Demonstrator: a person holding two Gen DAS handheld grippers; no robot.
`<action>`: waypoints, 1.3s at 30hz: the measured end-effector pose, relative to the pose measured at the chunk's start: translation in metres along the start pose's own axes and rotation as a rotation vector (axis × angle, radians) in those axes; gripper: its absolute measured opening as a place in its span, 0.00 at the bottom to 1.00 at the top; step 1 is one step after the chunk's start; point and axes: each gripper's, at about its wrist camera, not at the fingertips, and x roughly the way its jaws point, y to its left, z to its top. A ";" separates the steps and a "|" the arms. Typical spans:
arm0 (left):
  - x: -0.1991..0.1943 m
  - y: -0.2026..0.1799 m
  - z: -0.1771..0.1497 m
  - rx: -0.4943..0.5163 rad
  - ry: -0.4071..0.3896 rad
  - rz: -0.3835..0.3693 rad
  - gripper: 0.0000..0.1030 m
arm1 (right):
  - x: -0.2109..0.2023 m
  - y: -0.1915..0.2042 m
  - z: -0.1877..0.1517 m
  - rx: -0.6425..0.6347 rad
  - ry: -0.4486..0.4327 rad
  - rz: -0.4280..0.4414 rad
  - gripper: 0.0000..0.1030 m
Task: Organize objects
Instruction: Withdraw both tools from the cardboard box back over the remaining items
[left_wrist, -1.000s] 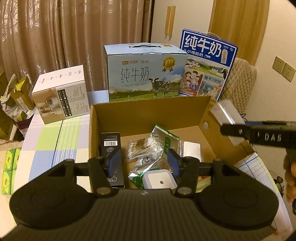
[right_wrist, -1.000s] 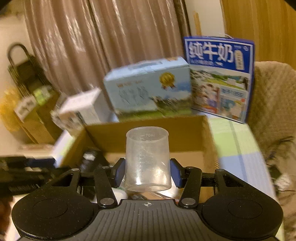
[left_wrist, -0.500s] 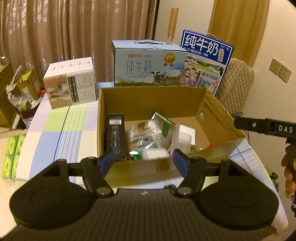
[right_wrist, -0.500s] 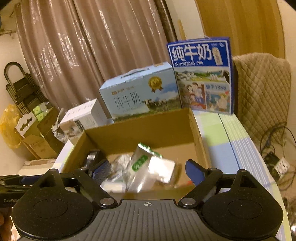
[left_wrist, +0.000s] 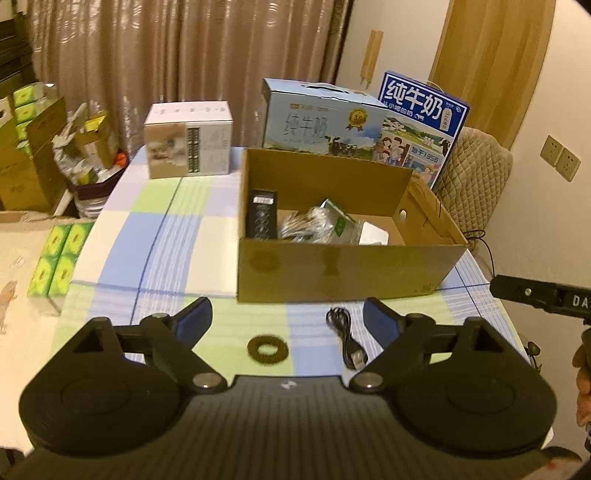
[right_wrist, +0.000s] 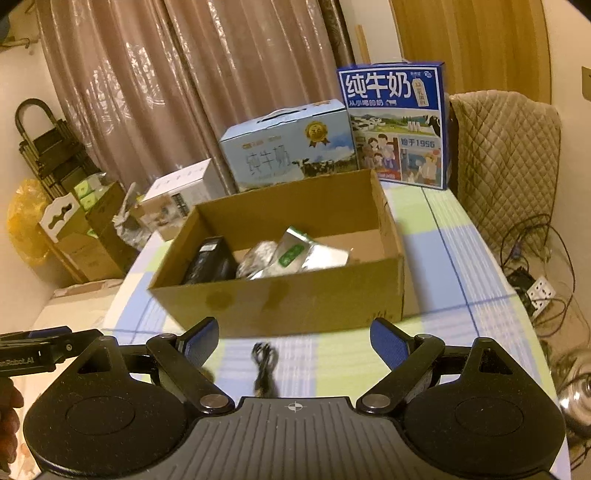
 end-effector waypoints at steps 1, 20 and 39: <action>-0.006 0.001 -0.003 -0.003 -0.001 0.004 0.86 | -0.005 0.004 -0.004 -0.003 0.000 0.005 0.84; -0.066 -0.004 -0.060 -0.001 -0.001 0.062 0.99 | -0.050 0.041 -0.070 -0.081 0.049 -0.016 0.84; -0.056 -0.006 -0.088 0.007 0.048 0.057 0.99 | -0.039 0.037 -0.097 -0.091 0.107 -0.037 0.84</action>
